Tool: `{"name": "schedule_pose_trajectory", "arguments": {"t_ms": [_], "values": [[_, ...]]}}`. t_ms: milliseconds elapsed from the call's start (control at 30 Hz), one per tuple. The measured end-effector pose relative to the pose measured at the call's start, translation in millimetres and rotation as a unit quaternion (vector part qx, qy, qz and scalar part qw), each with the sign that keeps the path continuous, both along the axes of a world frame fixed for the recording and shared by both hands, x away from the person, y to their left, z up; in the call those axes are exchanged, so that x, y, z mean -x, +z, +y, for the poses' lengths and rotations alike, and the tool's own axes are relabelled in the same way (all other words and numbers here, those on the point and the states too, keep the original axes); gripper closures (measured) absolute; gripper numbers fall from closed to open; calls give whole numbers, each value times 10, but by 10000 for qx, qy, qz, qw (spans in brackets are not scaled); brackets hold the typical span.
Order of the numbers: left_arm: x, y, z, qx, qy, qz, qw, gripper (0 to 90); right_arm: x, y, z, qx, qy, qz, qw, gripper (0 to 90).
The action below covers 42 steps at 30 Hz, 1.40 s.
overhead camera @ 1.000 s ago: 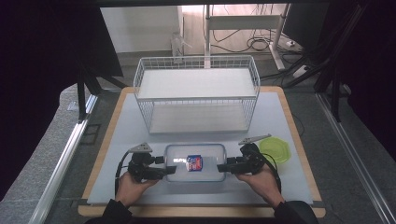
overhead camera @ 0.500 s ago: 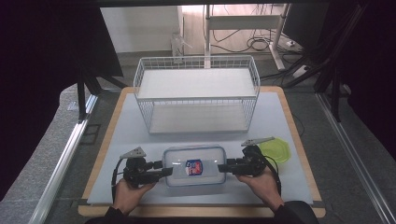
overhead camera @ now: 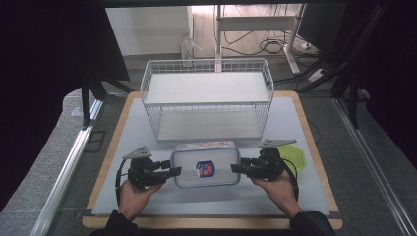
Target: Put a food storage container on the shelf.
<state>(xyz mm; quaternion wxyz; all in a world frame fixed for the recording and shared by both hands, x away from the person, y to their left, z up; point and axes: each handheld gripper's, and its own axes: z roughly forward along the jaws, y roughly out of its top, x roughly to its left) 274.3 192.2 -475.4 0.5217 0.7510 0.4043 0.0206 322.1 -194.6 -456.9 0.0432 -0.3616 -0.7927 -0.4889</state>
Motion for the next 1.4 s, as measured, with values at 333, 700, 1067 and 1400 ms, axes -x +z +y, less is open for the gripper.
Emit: {"name": "schedule_pose_trajectory", "arguments": {"t_ms": [333,700,1067,1400], "values": [[-191,296,-20,27,-52,-135,9999,511,-115,262,-33,-95,-84,-313,9994,526],[-357,656,-43,61,6,-373,9993,509,-276,646,-51,-213,-154,-684,9973,524],[-502,1021,23,29,62,-547,9985,506,-436,989,11,-309,-167,-865,9956,523],[-693,1219,101,96,67,-543,9985,506,-599,1219,92,-325,-206,-949,9947,523]]}}
